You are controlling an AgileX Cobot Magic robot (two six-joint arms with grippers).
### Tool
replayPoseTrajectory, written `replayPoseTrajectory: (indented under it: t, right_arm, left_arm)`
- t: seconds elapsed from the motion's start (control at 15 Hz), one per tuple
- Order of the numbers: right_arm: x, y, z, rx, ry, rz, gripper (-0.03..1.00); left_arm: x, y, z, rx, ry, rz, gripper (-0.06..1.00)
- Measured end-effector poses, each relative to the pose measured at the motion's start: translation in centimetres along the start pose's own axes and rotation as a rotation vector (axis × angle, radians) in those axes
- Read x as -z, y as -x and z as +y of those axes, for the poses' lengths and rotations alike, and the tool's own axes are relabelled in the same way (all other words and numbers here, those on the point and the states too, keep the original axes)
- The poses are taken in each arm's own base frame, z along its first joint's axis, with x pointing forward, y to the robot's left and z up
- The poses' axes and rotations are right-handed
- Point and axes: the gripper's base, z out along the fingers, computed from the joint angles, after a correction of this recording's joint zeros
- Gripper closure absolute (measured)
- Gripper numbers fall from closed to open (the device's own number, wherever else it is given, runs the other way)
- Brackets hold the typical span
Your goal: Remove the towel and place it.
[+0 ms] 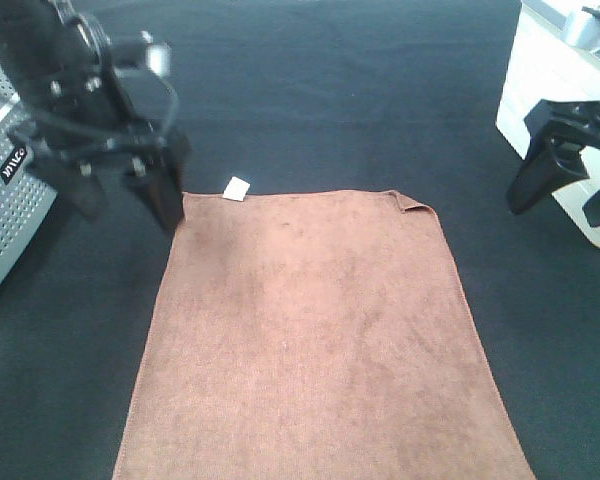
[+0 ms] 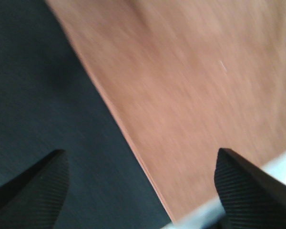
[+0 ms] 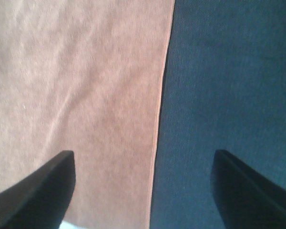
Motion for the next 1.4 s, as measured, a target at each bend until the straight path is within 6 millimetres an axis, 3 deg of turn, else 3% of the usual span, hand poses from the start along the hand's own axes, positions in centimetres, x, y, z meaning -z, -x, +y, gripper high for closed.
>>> replayPoseTrajectory:
  t: [0.13,0.27,0.53,0.67,1.0,1.4]
  right_arm:
    - [-0.4,1.1,-0.2,-0.033,-0.005,-0.068,0.25]
    - [-2.3,3.5,-0.7,-0.044,-0.003,-0.083,0.25]
    - [-7.3,9.6,-2.1,0.036,-0.005,-0.1,0.25]
    - [-10.2,11.3,-2.9,0.091,-0.015,-0.087,0.25]
    - [-16.6,11.5,-4.7,0.144,-0.023,-0.042,0.25]
    - [-18.7,12.7,-3.4,0.191,0.087,-0.155,0.25]
  left_arm:
    - [-0.9,2.3,3.8,0.087,0.013,-0.031,0.16]
    - [-2.4,4.0,6.3,0.137,0.022,-0.052,0.16]
    - [-6.9,8.0,8.5,0.148,0.035,-0.084,0.16]
    - [-9.0,9.4,9.0,0.152,0.028,-0.086,0.16]
    - [-12.1,11.0,9.3,0.161,-0.041,-0.088,0.16]
    - [-13.0,11.2,9.4,0.169,-0.06,-0.085,0.16]
